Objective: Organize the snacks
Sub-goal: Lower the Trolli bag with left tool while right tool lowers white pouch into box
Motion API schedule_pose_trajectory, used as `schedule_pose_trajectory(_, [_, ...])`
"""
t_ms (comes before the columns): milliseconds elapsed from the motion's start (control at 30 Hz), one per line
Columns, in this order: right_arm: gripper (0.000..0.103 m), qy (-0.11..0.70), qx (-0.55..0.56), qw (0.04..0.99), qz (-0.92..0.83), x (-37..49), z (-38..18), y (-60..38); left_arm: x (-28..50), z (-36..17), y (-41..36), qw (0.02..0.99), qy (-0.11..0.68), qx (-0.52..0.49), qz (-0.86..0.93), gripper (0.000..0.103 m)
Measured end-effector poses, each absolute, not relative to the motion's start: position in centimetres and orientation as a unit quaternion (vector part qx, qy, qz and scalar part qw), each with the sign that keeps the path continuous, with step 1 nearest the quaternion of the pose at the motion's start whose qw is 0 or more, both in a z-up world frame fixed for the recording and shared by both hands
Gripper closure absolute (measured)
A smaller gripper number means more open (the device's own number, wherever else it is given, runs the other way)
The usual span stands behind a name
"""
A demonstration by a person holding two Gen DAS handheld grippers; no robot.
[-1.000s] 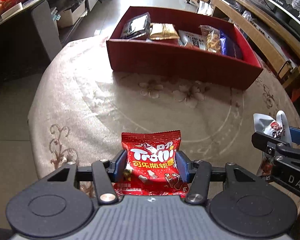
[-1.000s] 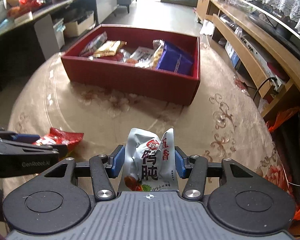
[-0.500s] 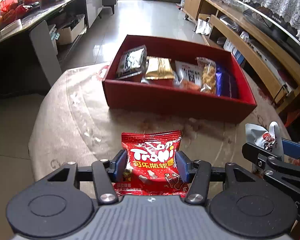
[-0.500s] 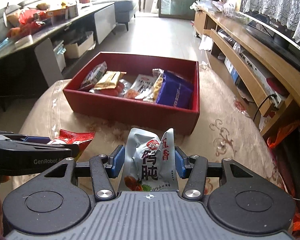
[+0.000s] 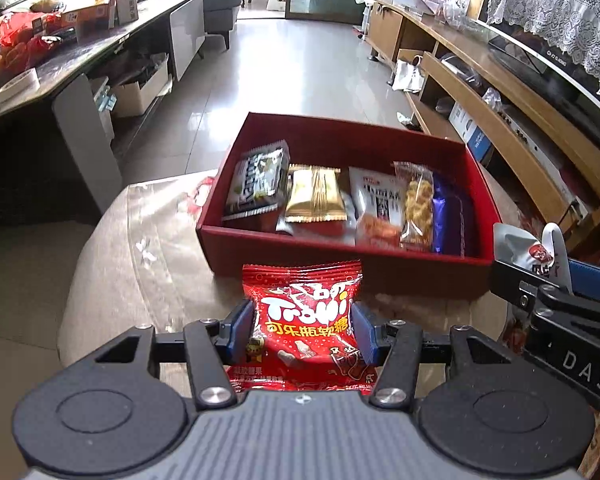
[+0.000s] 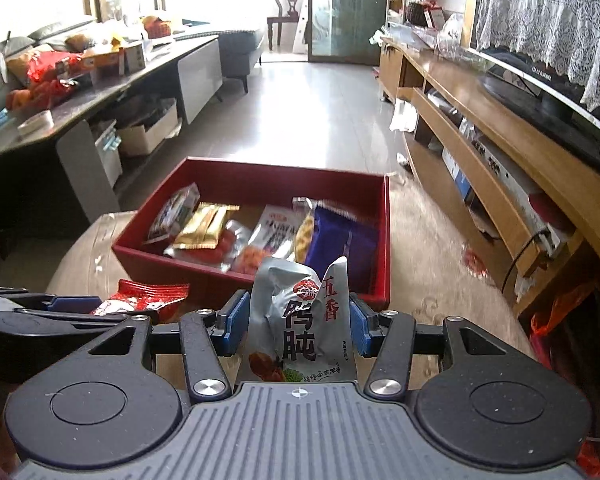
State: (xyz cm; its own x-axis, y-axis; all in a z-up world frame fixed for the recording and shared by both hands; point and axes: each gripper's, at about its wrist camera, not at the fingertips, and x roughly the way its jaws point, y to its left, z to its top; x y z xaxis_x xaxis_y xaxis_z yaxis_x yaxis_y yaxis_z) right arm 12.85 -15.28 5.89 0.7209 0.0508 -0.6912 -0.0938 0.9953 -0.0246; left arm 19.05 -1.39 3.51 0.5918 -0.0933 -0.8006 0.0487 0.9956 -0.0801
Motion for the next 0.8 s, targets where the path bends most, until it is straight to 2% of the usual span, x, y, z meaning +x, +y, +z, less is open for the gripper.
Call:
schedule_pose_trajectory(500, [0.044,0.355,-0.026,0.934,0.028,17.4,6.5,-15.9,24.9,4.5,-3.4,0.904,0.425,-0.009,-0.03,0.053])
schedule_pose_trajectory(800, [0.044,0.363,-0.027,0.931,0.018,21.1,5.0,-16.4,28.7,3.1,-4.6,0.903,0.428,0.001,-0.021,0.053])
